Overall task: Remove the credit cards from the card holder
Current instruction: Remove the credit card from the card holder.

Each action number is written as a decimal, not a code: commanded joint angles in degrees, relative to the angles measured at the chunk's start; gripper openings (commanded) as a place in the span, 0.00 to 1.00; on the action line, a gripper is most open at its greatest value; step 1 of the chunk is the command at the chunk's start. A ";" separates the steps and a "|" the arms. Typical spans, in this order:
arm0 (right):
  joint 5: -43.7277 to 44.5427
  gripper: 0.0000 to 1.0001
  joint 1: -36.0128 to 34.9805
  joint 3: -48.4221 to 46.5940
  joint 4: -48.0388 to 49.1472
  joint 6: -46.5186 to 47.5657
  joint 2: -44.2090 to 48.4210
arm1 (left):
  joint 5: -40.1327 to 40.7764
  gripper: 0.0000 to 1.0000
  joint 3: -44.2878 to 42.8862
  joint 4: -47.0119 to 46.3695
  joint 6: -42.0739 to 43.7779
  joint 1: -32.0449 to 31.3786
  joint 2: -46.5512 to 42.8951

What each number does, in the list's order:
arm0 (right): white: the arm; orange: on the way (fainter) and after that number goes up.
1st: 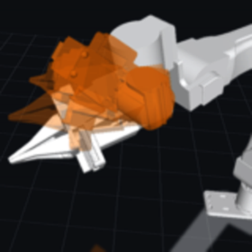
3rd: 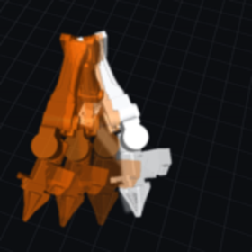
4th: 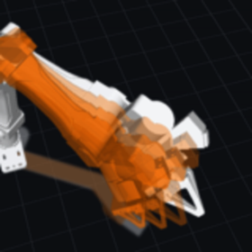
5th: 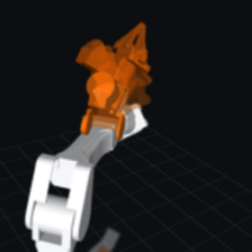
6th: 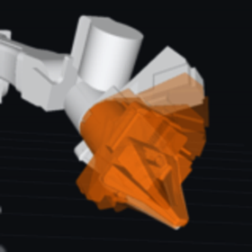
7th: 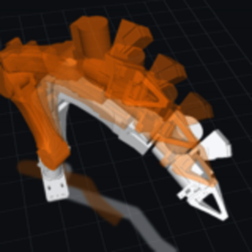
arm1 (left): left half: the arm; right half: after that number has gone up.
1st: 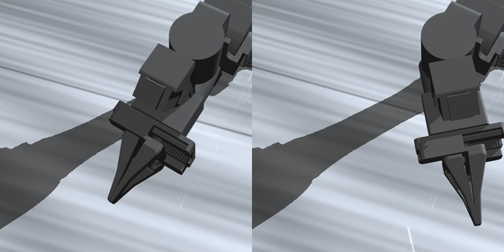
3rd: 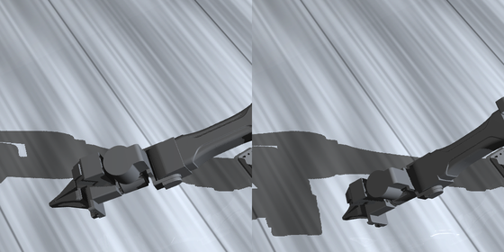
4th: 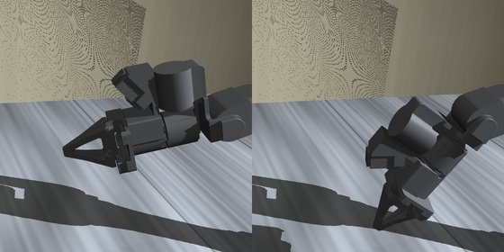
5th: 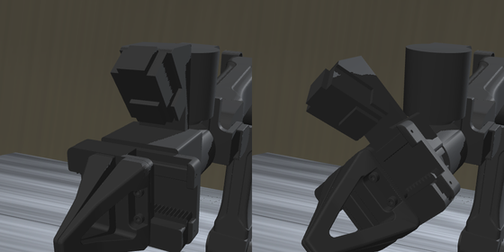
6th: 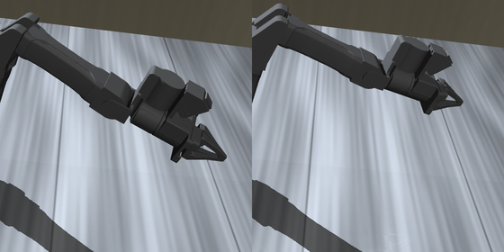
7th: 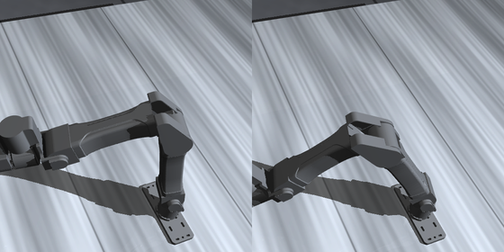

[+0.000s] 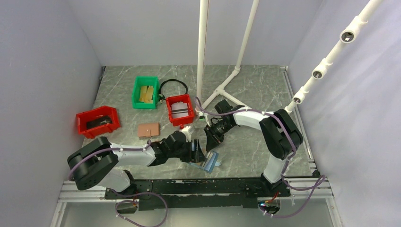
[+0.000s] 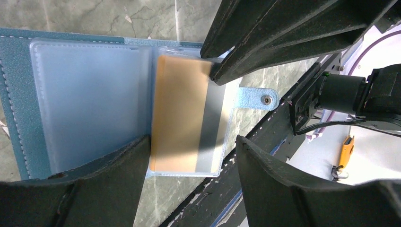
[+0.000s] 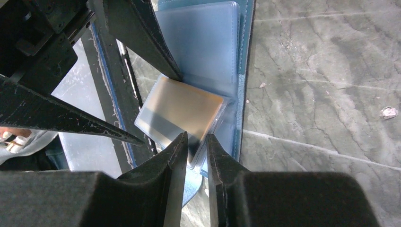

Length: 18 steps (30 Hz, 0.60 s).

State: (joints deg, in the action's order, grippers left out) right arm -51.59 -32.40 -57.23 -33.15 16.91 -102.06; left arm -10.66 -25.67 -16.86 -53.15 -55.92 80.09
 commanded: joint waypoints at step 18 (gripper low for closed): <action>-7.12 0.22 -0.52 -1.65 -0.56 -1.44 -0.94 | 8.19 0.77 -5.22 12.07 5.00 -3.13 0.48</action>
State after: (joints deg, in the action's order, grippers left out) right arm -53.28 -32.08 -57.49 -33.12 16.23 -102.56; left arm -7.53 -29.26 -10.94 -50.39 -58.28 80.36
